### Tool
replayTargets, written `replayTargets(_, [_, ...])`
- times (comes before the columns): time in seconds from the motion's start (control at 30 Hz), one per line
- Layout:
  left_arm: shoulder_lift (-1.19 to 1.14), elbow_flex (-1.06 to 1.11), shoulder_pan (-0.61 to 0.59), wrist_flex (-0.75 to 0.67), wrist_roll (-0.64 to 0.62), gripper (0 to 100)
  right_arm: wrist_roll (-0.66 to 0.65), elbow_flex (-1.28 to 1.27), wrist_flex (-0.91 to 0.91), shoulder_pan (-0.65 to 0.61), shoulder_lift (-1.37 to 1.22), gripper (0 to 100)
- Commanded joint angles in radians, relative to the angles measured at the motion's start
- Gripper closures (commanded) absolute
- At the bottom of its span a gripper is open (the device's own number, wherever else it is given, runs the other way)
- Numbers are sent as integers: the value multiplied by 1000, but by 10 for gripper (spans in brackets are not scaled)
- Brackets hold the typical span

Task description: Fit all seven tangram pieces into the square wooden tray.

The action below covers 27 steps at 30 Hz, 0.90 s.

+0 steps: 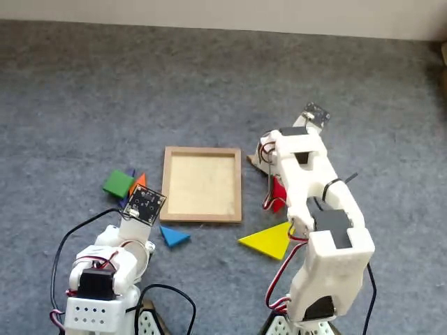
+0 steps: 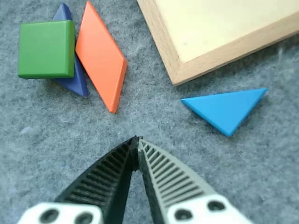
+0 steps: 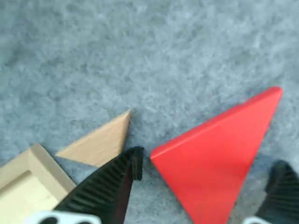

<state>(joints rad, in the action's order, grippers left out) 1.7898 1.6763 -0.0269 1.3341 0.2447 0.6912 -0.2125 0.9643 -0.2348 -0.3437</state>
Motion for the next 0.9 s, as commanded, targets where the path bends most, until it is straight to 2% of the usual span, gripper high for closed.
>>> replayTargets(0.0, [31, 19, -2, 5, -6, 994, 11, 73, -10, 42, -24, 570])
replayTargets(0.6, [31, 19, -2, 5, -6, 994, 123, 91, -12, 65, -35, 571])
replayTargets(0.87, [31, 19, -2, 5, -6, 994, 123, 96, -13, 105, -35, 670])
